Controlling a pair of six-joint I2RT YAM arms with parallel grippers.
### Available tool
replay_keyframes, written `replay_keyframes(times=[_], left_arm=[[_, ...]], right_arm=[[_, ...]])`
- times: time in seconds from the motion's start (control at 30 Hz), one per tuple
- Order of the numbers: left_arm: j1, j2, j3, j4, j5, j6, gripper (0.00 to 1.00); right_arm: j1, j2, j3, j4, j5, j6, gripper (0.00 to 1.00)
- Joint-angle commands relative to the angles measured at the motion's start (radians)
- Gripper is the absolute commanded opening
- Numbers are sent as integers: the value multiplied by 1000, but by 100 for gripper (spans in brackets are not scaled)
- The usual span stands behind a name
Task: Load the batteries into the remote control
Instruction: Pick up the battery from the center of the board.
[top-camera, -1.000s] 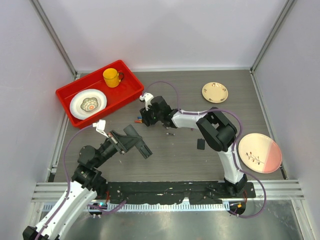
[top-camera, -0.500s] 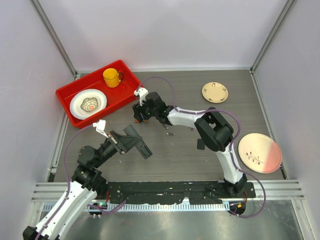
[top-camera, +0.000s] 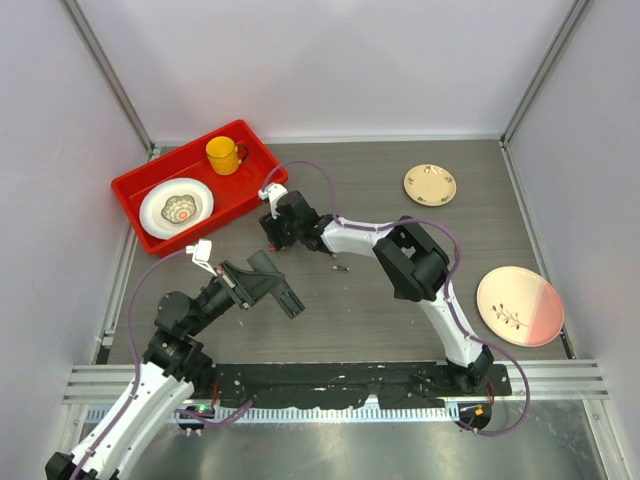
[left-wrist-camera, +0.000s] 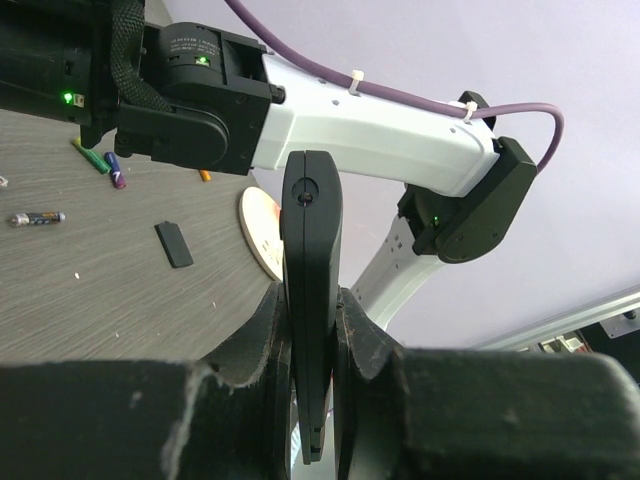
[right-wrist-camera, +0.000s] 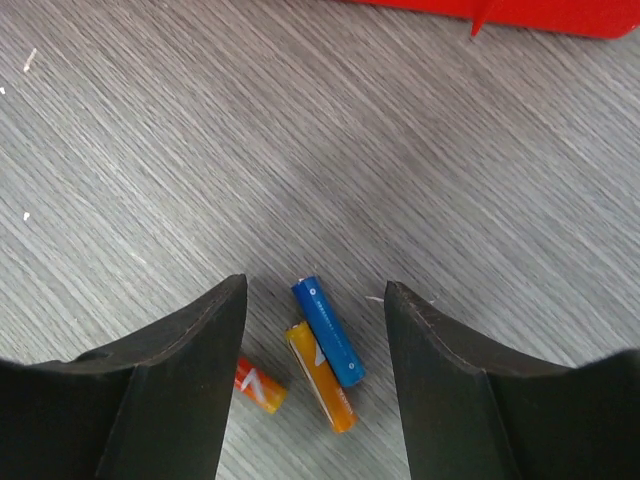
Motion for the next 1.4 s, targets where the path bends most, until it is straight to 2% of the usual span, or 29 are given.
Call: replay_keyframes(times=[0.0, 0.37, 0.47, 0.5, 0.6, 0.87, 0.93, 1.07, 1.23, 1.37], left_arm=[[6, -6, 28, 52, 16, 3, 0], [6, -34, 32, 23, 10, 3, 0], [6, -29, 32, 24, 10, 3, 0], [6, -26, 32, 26, 10, 3, 0], [6, -25, 28, 32, 10, 1, 0], [6, -5, 19, 60, 16, -14, 0], [6, -2, 13, 73, 18, -19, 0], [6, 23, -4, 112, 24, -32, 0], [4, 101, -27, 246, 73, -52, 0], [4, 196, -47, 439, 133, -68, 0]], right_arm=[[8, 11, 49, -18, 58, 0, 61], [1, 24, 66, -92, 137, -11, 50], [-8, 19, 59, -110, 147, -5, 43], [-11, 16, 51, -116, 147, 0, 38], [-22, 12, 33, -124, 158, 6, 30], [-62, -22, -23, -141, 169, 55, 17], [-74, -34, -47, -138, 174, 69, 12], [-110, -122, -107, -95, 187, 157, 1], [-151, -267, -219, -75, 174, 230, 1], [-153, -422, -350, -83, 193, 273, 1]])
